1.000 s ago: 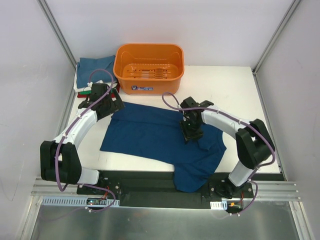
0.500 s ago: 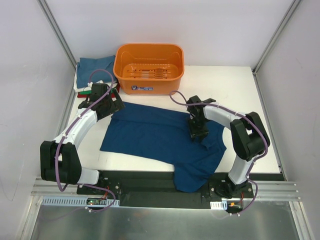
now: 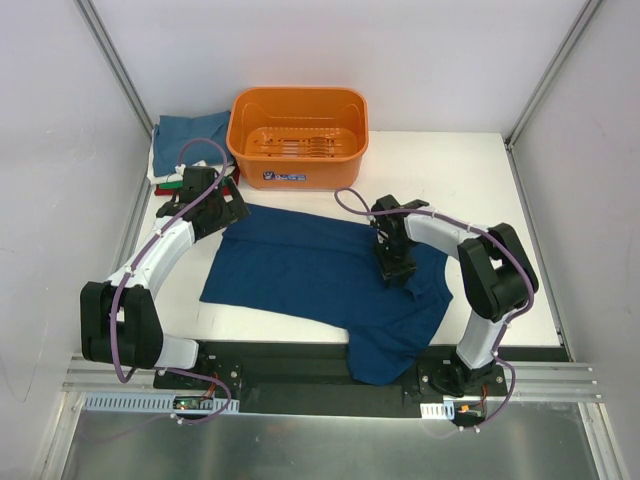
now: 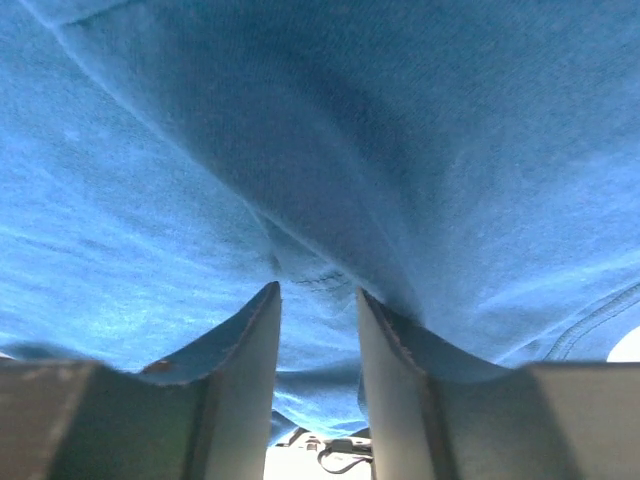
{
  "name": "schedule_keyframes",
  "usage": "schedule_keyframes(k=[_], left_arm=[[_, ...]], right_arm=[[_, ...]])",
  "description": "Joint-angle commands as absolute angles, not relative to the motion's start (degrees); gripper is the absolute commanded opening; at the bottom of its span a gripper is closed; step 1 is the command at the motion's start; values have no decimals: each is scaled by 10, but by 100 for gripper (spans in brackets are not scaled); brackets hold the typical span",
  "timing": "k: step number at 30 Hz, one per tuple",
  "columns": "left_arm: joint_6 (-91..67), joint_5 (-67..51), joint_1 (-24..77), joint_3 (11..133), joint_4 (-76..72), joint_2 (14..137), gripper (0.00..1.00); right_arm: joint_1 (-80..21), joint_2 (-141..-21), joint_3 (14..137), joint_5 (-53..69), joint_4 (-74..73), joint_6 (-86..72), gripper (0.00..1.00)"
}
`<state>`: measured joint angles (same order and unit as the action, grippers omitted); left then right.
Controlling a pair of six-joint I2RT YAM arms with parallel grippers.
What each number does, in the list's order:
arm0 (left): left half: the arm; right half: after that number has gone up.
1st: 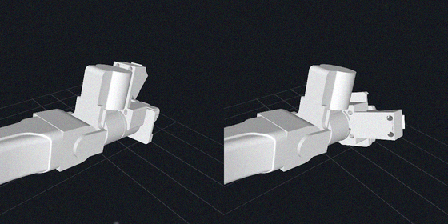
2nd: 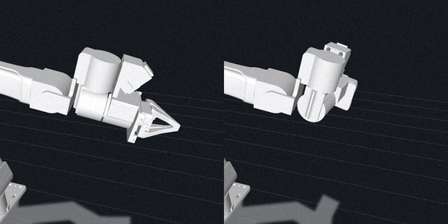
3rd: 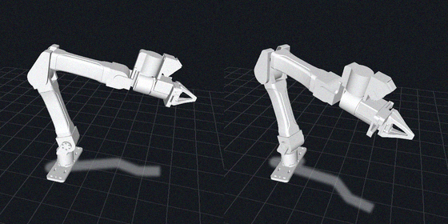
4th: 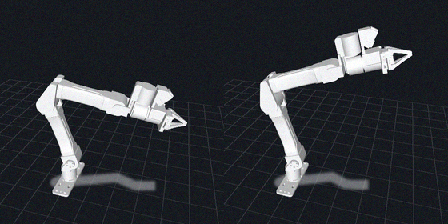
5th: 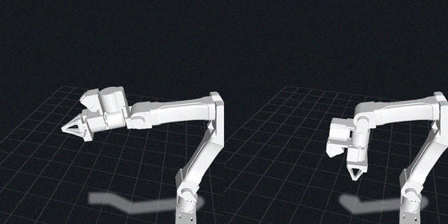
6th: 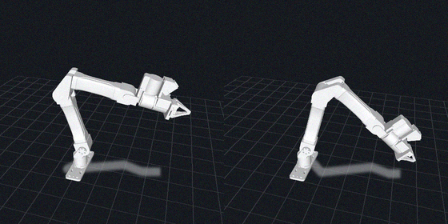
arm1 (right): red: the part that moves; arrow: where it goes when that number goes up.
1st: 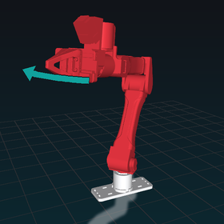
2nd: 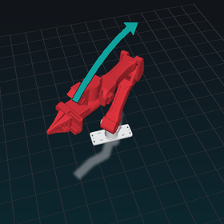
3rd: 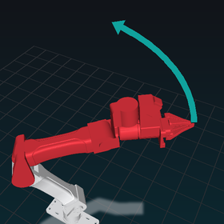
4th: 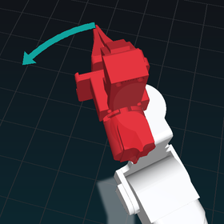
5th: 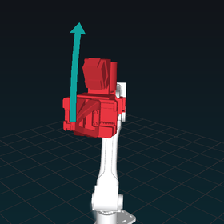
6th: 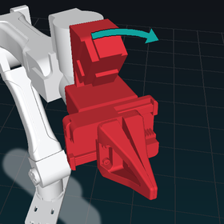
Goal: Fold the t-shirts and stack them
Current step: Fold the flattened tshirt in 1/3 of the way
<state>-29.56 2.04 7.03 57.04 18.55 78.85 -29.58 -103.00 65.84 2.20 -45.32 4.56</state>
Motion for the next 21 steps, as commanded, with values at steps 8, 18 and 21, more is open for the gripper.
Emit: schedule_keyframes(k=[8,18,21], left_arm=[[-289,32,67,573,187,776,99],[-290,28,67,573,187,771,99],[-290,29,68,575,187,769,99]], right_arm=[[-298,-1027,654,-18,-458,32,23],[-298,-994,677,20,-483,16,1],[-300,-971,686,71,-511,5,1]])
